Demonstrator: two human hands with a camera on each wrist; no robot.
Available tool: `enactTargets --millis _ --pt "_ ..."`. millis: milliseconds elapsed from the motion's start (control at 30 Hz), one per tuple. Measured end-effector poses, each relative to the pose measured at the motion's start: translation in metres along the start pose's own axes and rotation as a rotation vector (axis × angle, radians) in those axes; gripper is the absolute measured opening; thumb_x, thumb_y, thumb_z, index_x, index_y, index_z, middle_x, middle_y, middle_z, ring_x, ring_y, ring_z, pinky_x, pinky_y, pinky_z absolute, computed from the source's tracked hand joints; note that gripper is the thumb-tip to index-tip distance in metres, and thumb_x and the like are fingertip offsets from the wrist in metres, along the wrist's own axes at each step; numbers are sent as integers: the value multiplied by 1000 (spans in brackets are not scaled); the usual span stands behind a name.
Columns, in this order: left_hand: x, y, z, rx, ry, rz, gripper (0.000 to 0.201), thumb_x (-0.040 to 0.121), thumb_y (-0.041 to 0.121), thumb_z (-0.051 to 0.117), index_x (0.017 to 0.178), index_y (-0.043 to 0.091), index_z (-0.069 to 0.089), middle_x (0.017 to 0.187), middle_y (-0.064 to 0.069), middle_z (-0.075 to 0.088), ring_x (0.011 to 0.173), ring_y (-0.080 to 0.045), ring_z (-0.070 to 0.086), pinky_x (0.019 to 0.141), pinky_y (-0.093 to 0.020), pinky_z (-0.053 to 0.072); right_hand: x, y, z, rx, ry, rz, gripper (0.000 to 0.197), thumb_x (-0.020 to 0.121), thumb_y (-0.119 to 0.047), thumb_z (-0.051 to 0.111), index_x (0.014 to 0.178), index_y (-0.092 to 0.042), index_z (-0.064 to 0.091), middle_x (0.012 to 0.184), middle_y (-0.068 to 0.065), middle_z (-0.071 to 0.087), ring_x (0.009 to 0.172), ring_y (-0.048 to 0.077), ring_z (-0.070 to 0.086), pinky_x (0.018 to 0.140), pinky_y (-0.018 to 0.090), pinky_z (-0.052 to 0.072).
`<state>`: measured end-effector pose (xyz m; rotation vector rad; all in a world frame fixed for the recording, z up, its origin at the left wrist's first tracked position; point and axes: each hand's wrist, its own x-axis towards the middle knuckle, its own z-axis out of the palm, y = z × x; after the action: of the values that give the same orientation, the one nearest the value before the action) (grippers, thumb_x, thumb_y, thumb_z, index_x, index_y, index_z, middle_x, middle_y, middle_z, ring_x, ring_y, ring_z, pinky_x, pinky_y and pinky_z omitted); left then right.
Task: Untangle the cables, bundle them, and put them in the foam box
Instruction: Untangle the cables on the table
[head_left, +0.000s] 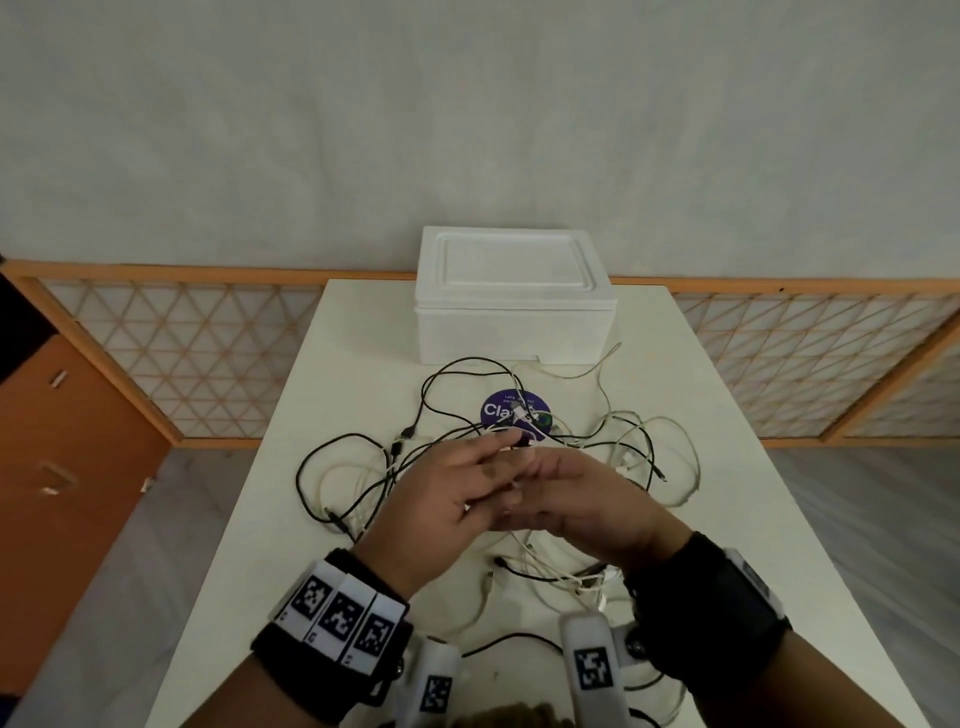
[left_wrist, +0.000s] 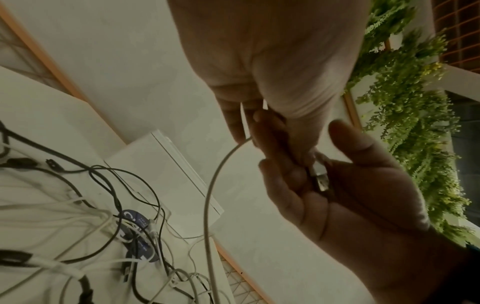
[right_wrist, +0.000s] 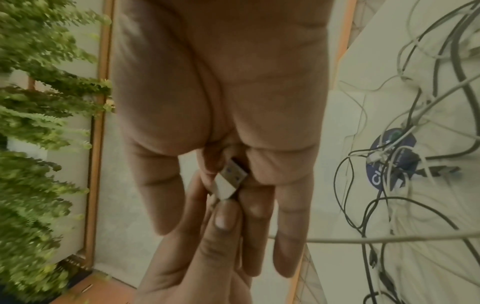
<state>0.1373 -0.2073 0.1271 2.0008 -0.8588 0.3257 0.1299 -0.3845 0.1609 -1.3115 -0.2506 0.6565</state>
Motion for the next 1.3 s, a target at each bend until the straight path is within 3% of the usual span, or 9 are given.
enactTargets --millis 167,367,433,500,600,1000,1100,1200,1300 --pt "-7 -3 -3 168 148 67 27 86 17 59 110 25 67 129 11 60 107 -12 59 94 -25 44 3 -7 10 17 -65 -9 49 63 -9 61 112 -1 57 102 15 58 101 25 55 93 39 47" --pt "-14 7 0 -342 249 -439 18 88 32 58 98 19 66 86 6 70 83 -11 65 81 -32 53 14 2 23 -352 53 -83 3 78 -16 61 79 -17 58 70 -10 51 66 4 47 65 23 39" --pt "-13 9 -1 -498 302 -553 4 91 16 60 89 17 63 73 4 68 75 -11 64 78 -26 53 20 8 24 -604 111 -163 20 92 -15 52 73 -18 53 66 -19 49 61 -1 42 63 18 33" --pt "-12 9 -3 -595 317 -635 19 92 -2 55 78 10 54 62 6 64 73 -8 67 73 -21 53 25 17 24 -747 152 -185 29 97 -12 44 71 -23 52 67 -26 55 59 -3 47 62 14 33" --pt "-17 3 -6 -678 344 -720 26 90 -6 54 71 8 43 72 -6 70 91 -19 71 81 -28 55 25 30 22 -580 164 -8 25 100 -17 41 79 -18 56 62 -11 53 52 1 46 56 19 41" --pt "-45 -49 -83 -1147 1153 -940 12 97 11 50 86 12 56 72 0 73 66 -9 71 64 -23 59 -12 44 -16 -1141 210 138 18 95 -34 47 93 -29 64 71 -22 55 70 -4 53 63 7 39" --pt "-55 -60 -118 -1260 1329 -913 20 99 16 48 80 13 54 73 4 58 55 -3 61 58 -18 55 -20 49 -38 -1242 295 200 16 94 -35 48 92 -33 64 73 -21 56 77 6 59 73 21 45" --pt "-49 -54 -123 -1175 1135 -819 23 95 8 46 76 20 48 67 6 51 45 -5 45 47 -18 44 -12 53 -42 -1362 332 267 18 95 -32 45 94 -28 63 84 -12 64 82 13 56 73 25 41" --pt "-27 -30 -76 -586 574 -782 30 90 2 49 77 29 52 72 0 62 42 -3 37 43 -20 30 10 36 -15 -1317 330 122 22 96 -35 46 94 -19 62 95 -1 66 91 19 58 75 29 41"
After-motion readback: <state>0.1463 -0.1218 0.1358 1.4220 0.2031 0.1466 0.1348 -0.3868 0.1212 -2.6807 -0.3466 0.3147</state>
